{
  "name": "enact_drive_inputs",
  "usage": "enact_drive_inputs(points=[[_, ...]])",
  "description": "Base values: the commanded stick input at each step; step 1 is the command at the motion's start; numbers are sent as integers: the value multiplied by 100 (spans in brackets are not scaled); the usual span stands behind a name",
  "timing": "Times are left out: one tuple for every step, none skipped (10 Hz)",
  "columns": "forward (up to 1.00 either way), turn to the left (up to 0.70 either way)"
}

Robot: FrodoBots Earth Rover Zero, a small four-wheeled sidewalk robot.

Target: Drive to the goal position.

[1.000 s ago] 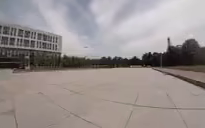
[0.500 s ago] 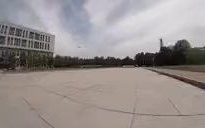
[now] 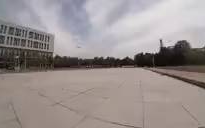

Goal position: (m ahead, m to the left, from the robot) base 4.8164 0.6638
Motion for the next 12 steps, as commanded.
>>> enact_drive_inputs(points=[[70,0],[70,0],[70,0],[70,0],[70,0],[70,0],[70,0],[70,-15],[70,-35],[70,-35],[70,-35],[70,-34]])
